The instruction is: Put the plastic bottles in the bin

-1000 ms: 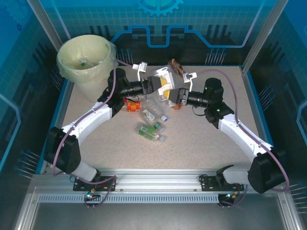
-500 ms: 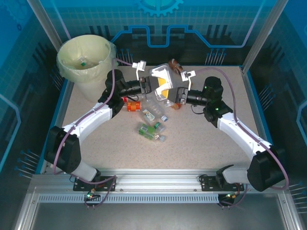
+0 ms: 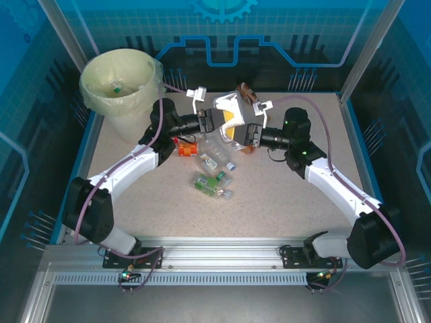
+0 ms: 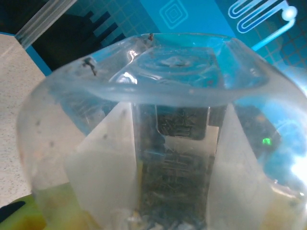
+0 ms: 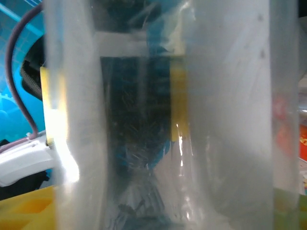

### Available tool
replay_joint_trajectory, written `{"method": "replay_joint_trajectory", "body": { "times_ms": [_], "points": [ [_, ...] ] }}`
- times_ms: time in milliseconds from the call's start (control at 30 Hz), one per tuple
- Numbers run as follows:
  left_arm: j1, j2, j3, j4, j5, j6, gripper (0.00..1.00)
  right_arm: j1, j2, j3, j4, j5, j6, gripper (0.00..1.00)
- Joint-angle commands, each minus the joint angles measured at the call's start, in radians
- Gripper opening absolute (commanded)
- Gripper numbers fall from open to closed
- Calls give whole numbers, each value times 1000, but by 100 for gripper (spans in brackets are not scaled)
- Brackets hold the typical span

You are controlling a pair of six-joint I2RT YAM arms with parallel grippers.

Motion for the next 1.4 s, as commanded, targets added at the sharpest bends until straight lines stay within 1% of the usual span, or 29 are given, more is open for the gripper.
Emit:
{"method": "replay_joint_trajectory", "body": {
  "times_ms": [0,67,100,133,200,267,367,433,533,667,833,933,1000,1067,1167,1267,1367],
  "points": [
    [-5,-54,4,-155,-121,121,46,1,-47,23,-101,85,-75,83],
    [-5,-91,21,-298,-237,192,45,-3,-75,19,-171,167,-113,89],
    [-5,-105,30,-371,-301,229,45,-6,-89,14,-200,211,-129,96],
    [-5,-122,37,-424,-363,255,45,-7,-101,10,-227,251,-143,100],
    [-5,-152,56,-533,-492,306,44,-8,-132,-10,-267,355,-164,100],
    [-5,-171,79,-622,-598,350,44,-10,-157,-26,-304,449,-174,100],
    [-4,-186,136,-739,-777,423,47,-10,-185,-41,-353,564,-183,100],
    [0,-186,186,-788,-875,481,46,-10,-197,-45,-380,614,-185,100],
    [9,-186,249,-802,-966,572,47,-10,-218,-55,-399,676,-181,100],
    [37,-175,342,-806,-1106,675,47,-11,-235,-65,-407,704,-188,100],
    [128,-149,419,-785,-1166,734,47,-10,-238,-58,-435,701,-198,100],
    [218,-121,471,-766,-1178,758,47,-11,-240,-44,-465,698,-208,100],
    [286,-85,530,-772,-1168,762,47,-11,-243,-43,-471,694,-216,100],
    [334,-39,591,-779,-1162,782,48,-9,-250,-47,-475,695,-220,100],
    [385,43,678,-805,-1131,806,49,-12,-256,-51,-476,693,-225,100],
    [422,131,751,-827,-1076,830,50,-12,-260,-48,-484,684,-234,100],
    [463,224,847,-894,-967,829,51,-12,-257,-27,-513,667,-253,100]
  ]
}}
